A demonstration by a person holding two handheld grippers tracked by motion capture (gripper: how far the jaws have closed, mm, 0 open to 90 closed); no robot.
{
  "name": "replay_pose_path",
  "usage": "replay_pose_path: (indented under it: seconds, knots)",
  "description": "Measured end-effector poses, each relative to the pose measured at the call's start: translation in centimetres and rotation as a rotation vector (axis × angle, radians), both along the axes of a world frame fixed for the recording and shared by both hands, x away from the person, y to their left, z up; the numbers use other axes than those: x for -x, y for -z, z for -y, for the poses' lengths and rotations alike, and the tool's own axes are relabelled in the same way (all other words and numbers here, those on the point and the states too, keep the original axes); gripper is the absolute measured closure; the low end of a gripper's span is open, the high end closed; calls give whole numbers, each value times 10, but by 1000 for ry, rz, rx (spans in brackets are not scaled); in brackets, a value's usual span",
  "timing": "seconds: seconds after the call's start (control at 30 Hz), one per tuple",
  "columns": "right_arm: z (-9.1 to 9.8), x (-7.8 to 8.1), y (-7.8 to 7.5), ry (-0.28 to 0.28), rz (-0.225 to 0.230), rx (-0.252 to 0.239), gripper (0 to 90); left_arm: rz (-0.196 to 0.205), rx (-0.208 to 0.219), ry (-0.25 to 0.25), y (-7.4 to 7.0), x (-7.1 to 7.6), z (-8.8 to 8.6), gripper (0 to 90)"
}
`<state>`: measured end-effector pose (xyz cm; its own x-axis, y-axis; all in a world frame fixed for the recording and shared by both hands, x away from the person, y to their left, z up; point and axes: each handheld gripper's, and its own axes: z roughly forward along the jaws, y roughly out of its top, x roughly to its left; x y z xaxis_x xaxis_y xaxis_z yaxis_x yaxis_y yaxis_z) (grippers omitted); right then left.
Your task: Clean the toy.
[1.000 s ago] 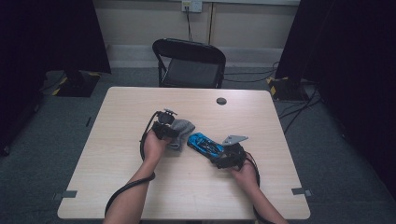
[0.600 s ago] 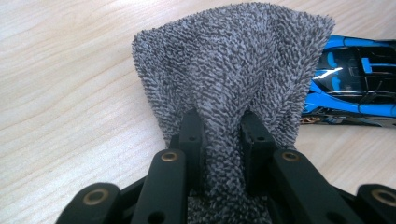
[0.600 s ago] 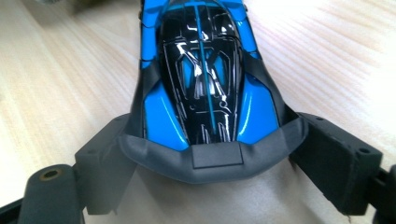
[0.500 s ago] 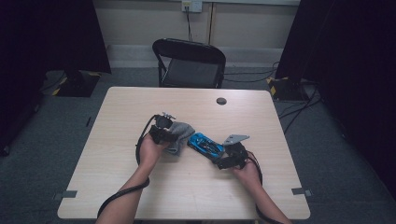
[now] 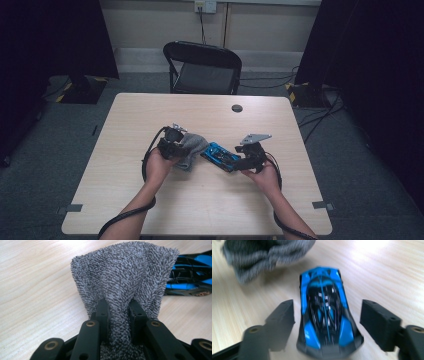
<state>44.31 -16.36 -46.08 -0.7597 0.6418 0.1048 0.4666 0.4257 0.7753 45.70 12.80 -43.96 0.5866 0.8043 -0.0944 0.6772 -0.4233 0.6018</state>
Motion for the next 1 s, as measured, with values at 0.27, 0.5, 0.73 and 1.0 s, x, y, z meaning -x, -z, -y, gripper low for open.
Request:
replay_pose_path:
  seconds: [0.27,0.5,0.73,1.0]
  knots:
    - [-12,-19,0,36,-60,-32,451,4,-4,29,0,13,-4,742]
    - [-27,-21,4,25,-49,13,465,8,-9,65,1,25,-4,743]
    - [-35,-21,15,27,-40,72,447,7,5,91,1,35,-2,742]
    - [-32,-20,15,22,-42,74,449,-12,-3,145,9,49,9,742]
